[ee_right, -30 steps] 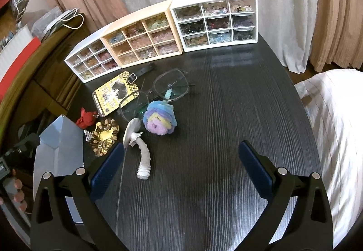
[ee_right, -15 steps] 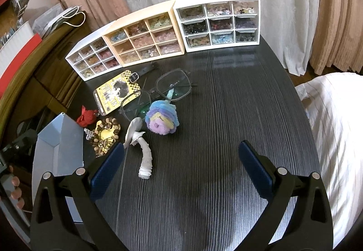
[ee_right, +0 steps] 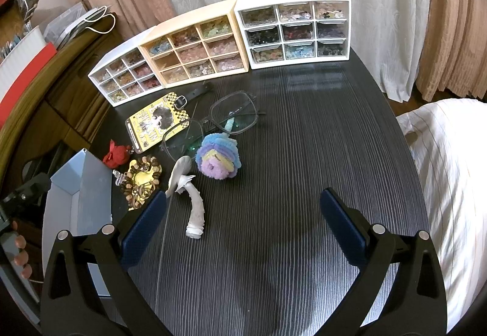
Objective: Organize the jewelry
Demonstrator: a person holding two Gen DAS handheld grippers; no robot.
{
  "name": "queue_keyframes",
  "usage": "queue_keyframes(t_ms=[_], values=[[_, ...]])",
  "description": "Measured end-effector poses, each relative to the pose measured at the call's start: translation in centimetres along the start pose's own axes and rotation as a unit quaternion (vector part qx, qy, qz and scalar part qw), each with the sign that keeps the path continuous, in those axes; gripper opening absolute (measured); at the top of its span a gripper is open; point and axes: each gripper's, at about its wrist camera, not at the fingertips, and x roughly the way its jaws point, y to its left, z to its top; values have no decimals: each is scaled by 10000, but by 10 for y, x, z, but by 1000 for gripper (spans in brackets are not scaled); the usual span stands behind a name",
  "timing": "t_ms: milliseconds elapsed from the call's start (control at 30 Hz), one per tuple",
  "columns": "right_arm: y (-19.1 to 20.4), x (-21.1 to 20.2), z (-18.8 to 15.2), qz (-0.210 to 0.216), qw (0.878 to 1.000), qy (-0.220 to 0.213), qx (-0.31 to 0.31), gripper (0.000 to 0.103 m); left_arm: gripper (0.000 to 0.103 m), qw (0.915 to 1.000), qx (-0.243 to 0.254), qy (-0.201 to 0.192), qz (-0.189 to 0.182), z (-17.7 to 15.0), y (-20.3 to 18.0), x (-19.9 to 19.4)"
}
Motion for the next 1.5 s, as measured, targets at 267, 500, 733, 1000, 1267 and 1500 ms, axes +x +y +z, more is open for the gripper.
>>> queue_keyframes(t_ms=[267, 500, 733, 1000, 1267, 1500], values=[[4, 3, 2, -33, 9999, -58, -144, 96, 99, 10000, 7, -25, 28, 2, 0, 1], [11, 11, 3, -198, 9990, -9, -406, 96, 99, 9999, 55, -70, 61, 5, 1, 2], [12, 24, 2, -395, 9973, -29, -615, 96, 99, 9997, -26, 71, -225, 7, 3, 10], [11, 33, 4, -372, 9950, -290, -885, 96, 99, 9996, 82, 181, -179, 10, -1, 21], [22, 26, 9, 1016, 9873, -702, -1002, 96, 99, 9960, 255, 374, -777, 19, -7, 32], [40, 49, -2, 794, 9863, -253, -1422, 96, 99, 9935, -75, 410, -1056, 44, -16, 39]])
